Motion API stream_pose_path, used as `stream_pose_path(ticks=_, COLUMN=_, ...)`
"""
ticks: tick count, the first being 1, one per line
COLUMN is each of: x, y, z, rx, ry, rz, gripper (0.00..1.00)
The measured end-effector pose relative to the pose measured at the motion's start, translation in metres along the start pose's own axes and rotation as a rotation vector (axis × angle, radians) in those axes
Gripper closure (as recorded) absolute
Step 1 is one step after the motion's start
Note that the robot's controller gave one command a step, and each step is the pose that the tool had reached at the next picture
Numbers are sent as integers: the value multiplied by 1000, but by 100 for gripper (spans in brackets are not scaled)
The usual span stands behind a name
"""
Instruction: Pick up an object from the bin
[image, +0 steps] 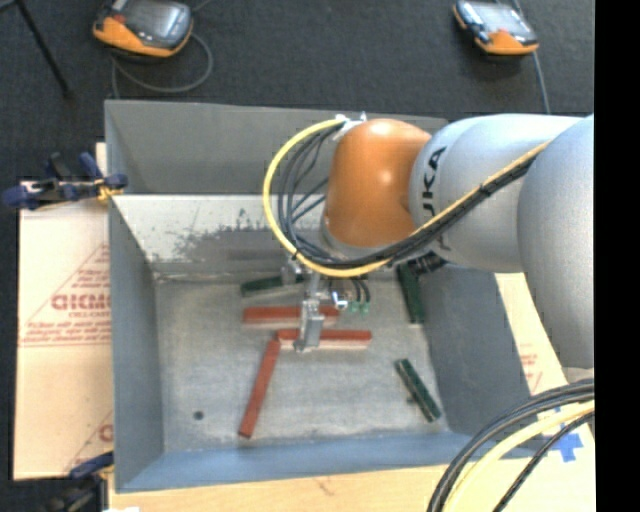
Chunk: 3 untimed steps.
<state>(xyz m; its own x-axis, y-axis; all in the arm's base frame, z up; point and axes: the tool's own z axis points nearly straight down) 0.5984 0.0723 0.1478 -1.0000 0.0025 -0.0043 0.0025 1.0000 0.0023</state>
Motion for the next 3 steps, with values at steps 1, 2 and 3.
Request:
stream_pose_path(ticks=1, x=-11, y=-11, z=80, rx=4, ry=1, rz=-27, gripper=0)
stream_pose_path(ticks=2, x=-11, y=-11, z=77, rx=3, ry=0, rz=-27, gripper=100)
stream_pose_path(ticks=3, x=20, y=-8, z=-92, rx=1, ry=-8, rz=-34, gripper=100)
